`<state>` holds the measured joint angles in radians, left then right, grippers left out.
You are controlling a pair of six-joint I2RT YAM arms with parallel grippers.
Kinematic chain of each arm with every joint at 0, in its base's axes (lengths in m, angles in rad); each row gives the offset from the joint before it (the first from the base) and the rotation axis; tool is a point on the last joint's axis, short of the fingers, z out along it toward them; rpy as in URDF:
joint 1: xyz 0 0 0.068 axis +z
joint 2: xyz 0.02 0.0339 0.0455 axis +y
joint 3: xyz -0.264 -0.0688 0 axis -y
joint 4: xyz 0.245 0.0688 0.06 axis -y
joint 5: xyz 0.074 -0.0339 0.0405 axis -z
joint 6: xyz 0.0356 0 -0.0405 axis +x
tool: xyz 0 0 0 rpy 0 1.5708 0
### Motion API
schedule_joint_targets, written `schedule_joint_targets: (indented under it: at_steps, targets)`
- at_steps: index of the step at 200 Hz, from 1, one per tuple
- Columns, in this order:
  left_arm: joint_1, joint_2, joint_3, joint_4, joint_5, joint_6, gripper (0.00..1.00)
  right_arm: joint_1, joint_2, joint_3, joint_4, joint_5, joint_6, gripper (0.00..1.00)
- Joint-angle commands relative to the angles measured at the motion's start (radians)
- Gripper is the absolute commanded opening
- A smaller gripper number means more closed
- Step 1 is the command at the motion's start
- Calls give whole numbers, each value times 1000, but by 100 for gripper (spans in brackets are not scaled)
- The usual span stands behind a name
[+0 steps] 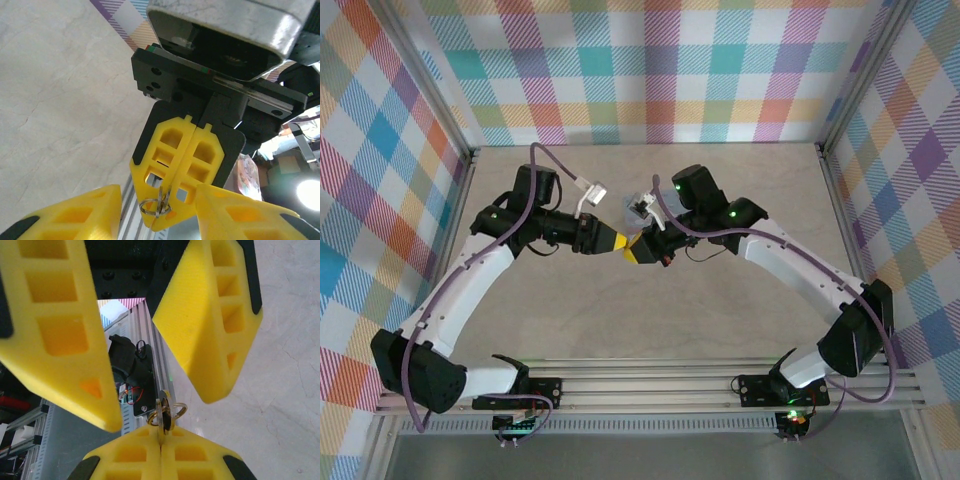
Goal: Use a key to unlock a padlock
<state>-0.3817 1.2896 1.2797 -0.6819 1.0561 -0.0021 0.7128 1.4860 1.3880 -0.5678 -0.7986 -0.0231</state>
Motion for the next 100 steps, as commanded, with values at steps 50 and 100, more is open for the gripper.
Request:
schedule_joint_targets:
  at_steps: [50, 100]
  targets:
    - [-16, 55, 44, -32, -38, -45, 0, -13, -21, 0, 40, 46, 41, 10]
    - [47, -2, -146, 333, -240, -557, 0, -114, -145, -163, 278, 215, 395, 40]
